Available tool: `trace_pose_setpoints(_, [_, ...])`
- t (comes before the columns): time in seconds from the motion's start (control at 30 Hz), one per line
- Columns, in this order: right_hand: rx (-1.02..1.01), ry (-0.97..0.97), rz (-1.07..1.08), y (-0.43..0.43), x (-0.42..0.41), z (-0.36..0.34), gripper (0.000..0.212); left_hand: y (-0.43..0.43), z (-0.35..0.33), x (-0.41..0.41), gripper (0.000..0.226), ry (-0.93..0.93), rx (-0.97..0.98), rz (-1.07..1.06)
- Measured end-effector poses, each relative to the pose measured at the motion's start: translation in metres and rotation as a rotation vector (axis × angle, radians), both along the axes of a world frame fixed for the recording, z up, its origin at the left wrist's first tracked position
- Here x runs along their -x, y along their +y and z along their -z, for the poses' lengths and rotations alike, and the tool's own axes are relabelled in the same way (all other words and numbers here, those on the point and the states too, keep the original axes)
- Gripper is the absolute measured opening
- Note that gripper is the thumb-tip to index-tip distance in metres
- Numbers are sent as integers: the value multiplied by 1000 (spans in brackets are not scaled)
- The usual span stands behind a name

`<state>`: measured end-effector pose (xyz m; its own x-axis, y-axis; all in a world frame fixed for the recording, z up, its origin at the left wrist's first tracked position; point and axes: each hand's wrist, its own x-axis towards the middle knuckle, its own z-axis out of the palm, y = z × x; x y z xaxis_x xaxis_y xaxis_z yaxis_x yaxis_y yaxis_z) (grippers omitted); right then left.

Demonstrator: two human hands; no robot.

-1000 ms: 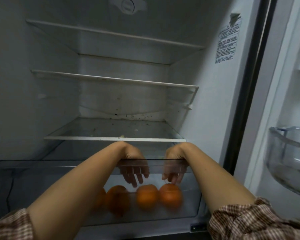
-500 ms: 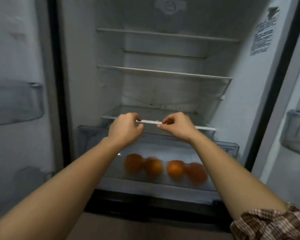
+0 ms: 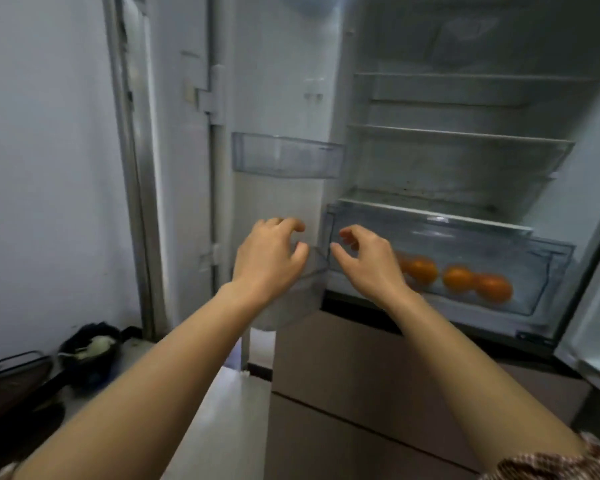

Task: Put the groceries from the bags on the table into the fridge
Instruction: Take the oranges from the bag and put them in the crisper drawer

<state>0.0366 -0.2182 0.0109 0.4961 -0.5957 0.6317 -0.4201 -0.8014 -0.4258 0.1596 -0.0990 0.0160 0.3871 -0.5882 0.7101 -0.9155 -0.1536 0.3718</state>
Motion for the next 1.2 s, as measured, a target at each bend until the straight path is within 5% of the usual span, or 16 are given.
trace_pose_setpoints(0.3, [88,35,-242,182,-91,24,38,201,36,-77,34,96,-62,-210])
trace_pose_setpoints(0.73, [71,384,-595,395,-320,120,51,442,133,-254,51,307,-297,-714])
trace_pose_setpoints(1.2, [42,702,-806,580,-529,197,55,642,205,-422,43,419,-372,-928])
